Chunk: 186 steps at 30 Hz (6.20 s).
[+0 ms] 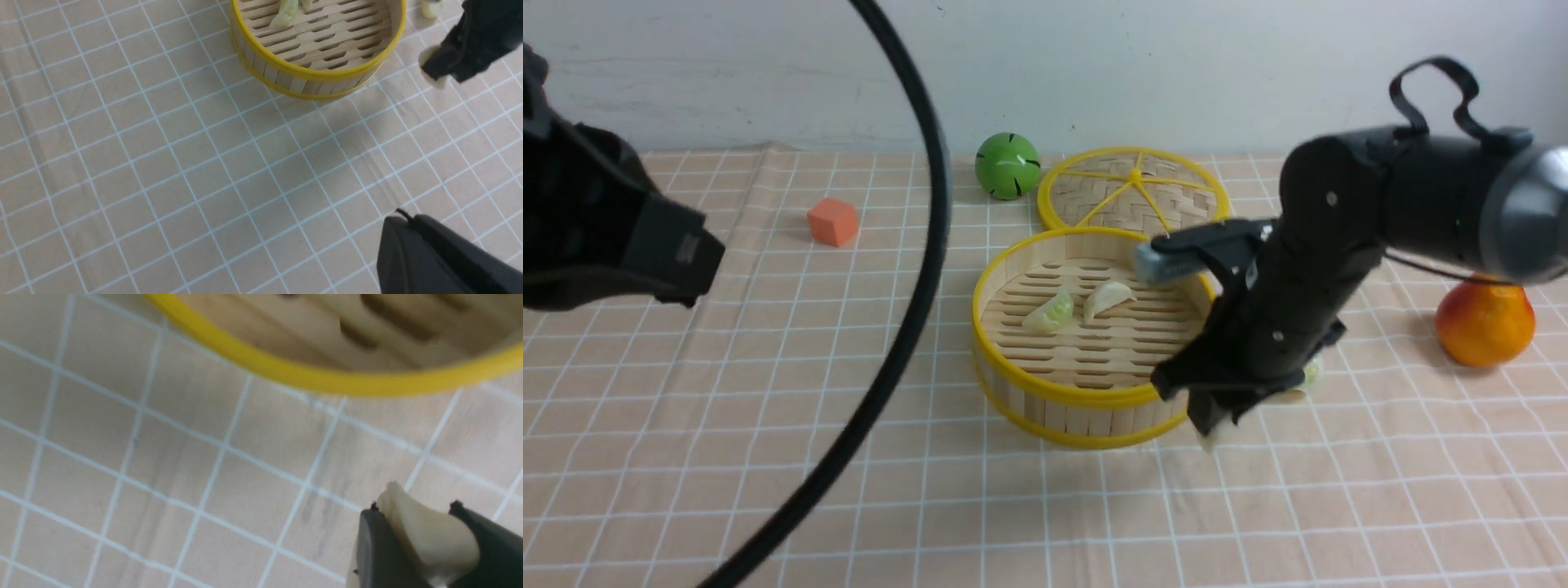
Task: Put the dumplings into the steamer on the table with the brown tablecloth.
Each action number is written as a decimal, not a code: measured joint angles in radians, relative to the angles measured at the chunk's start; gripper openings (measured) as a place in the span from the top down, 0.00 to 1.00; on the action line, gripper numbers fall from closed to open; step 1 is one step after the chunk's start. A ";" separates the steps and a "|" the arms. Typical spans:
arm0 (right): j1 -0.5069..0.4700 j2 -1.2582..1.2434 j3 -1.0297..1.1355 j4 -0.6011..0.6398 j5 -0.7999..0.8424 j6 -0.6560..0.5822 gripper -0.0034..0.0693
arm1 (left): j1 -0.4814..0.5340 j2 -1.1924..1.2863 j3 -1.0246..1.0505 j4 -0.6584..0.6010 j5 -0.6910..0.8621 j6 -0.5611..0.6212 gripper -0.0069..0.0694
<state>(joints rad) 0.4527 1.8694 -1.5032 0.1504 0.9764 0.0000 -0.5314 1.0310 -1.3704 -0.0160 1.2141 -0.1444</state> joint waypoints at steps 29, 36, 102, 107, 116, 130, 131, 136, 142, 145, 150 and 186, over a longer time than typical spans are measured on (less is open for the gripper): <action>0.075 0.368 -0.639 -0.083 0.238 -0.019 0.27 | 0.000 -0.392 0.403 -0.001 -0.090 -0.063 0.93; 0.054 0.138 -0.583 -0.169 0.255 -0.044 0.21 | 0.000 -0.392 0.403 -0.004 -0.196 -0.063 0.93; -0.006 0.219 -0.331 -0.037 -0.020 -0.008 0.55 | 0.000 -0.392 0.404 0.039 -0.242 -0.063 0.92; -0.006 0.304 -0.331 -0.048 -0.106 0.021 0.55 | 0.000 -0.392 0.407 0.039 -0.236 -0.052 0.91; -0.007 0.313 -0.341 -0.037 -0.097 0.045 0.31 | 0.000 -0.527 0.559 0.039 -0.258 -0.039 0.91; 0.012 -0.036 -0.298 0.080 0.065 -0.073 0.64 | 0.000 -0.961 0.939 0.042 -0.461 -0.147 0.90; 0.020 -0.085 -0.258 0.080 0.058 -0.091 0.71 | 0.000 -0.981 0.955 0.045 -0.479 -0.153 0.90; 0.032 -0.294 -0.045 0.084 -0.043 -0.106 0.89 | 0.000 -0.993 0.986 0.045 -0.503 -0.162 0.89; 0.032 -0.671 0.356 0.084 -0.321 -0.134 0.98 | 0.000 -0.994 0.987 0.045 -0.506 -0.164 0.88; 0.032 -0.846 0.502 0.084 -0.402 -0.134 0.98 | 0.000 -0.994 0.987 0.045 -0.507 -0.165 0.88; 0.032 -1.063 0.642 0.084 -0.465 -0.135 0.98 | 0.000 -0.994 0.987 0.045 -0.510 -0.165 0.87; -0.209 -1.523 1.176 -0.269 -0.697 0.224 0.98 | 0.000 -0.994 0.987 0.045 -0.511 -0.165 0.84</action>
<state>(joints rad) 0.2439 0.3467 -0.3271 -0.1183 0.2792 0.2236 -0.5314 0.0372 -0.3836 0.0291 0.7028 -0.3093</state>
